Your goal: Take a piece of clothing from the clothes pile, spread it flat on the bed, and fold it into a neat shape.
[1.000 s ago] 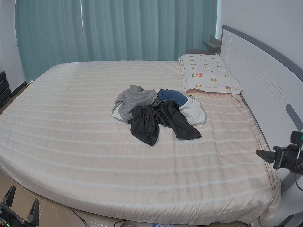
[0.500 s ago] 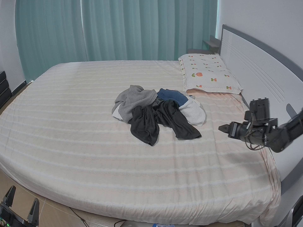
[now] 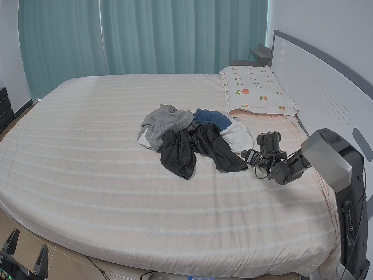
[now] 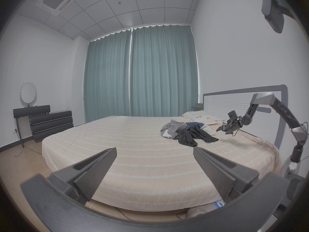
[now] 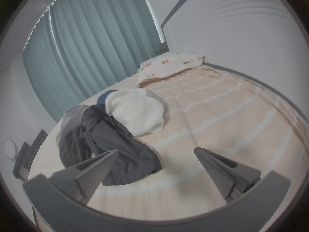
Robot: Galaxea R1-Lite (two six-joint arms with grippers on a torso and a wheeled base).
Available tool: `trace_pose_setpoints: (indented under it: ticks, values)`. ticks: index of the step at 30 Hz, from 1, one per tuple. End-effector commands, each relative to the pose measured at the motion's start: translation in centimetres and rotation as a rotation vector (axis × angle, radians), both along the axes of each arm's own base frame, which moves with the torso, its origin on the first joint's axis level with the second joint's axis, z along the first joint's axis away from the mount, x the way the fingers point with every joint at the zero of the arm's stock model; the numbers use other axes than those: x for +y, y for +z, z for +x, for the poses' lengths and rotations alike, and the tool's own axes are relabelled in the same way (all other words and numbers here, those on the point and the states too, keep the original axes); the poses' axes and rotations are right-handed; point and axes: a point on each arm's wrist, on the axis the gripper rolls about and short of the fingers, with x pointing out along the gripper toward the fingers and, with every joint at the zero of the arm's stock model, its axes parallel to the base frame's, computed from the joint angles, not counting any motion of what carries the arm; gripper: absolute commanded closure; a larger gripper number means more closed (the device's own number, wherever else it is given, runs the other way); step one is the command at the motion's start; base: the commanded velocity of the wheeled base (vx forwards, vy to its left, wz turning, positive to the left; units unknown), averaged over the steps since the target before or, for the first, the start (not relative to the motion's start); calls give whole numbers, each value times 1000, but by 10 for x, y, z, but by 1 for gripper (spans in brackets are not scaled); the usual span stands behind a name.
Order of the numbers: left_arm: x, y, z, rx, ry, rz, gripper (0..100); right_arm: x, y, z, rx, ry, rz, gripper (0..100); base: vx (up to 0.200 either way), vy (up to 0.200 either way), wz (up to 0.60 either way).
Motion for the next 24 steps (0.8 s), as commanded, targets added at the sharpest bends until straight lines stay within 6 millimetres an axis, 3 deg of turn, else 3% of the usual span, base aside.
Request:
trace_pose_setpoints:
  ticks: [1,12,24]
  values:
    - [0,-4,0,-3,0,0,0,10,-29,5,31,12,-7,0,0,0,0]
    - [0,-4,0,-3,0,-2,0,41,-40,13,-7,66,-6,0,0,0,0]
    - [0,-5,0,-2,0,0,0,50,-49,28,-39,71,3,0,0,0,0]
